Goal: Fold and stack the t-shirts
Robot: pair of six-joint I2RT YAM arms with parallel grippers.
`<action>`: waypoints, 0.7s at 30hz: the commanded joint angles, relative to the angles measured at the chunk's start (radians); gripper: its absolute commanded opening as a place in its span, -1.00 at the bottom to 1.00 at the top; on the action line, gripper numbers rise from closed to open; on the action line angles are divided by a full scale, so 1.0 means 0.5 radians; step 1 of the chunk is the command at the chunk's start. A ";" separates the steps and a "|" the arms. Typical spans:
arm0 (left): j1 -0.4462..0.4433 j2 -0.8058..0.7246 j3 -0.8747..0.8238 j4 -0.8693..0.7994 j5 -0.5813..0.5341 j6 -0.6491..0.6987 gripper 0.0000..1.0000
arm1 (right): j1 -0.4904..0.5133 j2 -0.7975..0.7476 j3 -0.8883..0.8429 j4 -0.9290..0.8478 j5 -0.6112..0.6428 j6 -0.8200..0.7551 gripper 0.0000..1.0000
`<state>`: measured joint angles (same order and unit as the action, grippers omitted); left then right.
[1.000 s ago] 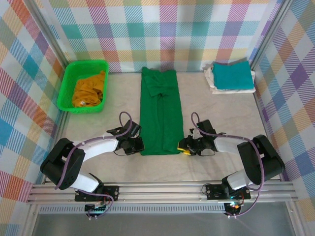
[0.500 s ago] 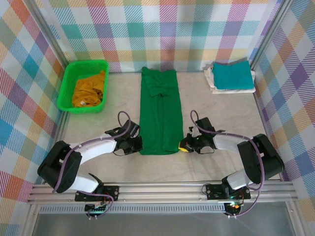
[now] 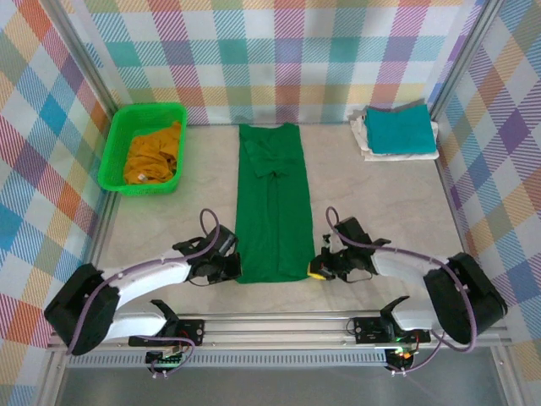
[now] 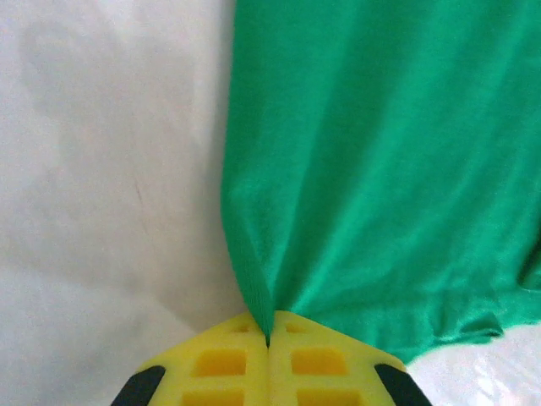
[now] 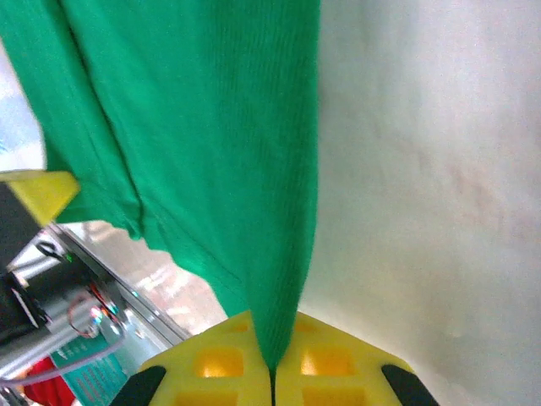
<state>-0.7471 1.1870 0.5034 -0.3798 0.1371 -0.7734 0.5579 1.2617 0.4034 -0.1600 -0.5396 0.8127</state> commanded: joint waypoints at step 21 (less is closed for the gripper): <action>0.450 0.529 1.094 -0.314 -0.202 0.379 -1.00 | -0.276 0.518 1.336 -0.522 0.300 -0.406 -1.00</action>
<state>-0.5564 1.3949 0.9718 -0.5472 0.0570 -0.6750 0.4446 1.4643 0.9947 -0.4187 -0.3927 0.6743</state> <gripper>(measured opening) 0.051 0.070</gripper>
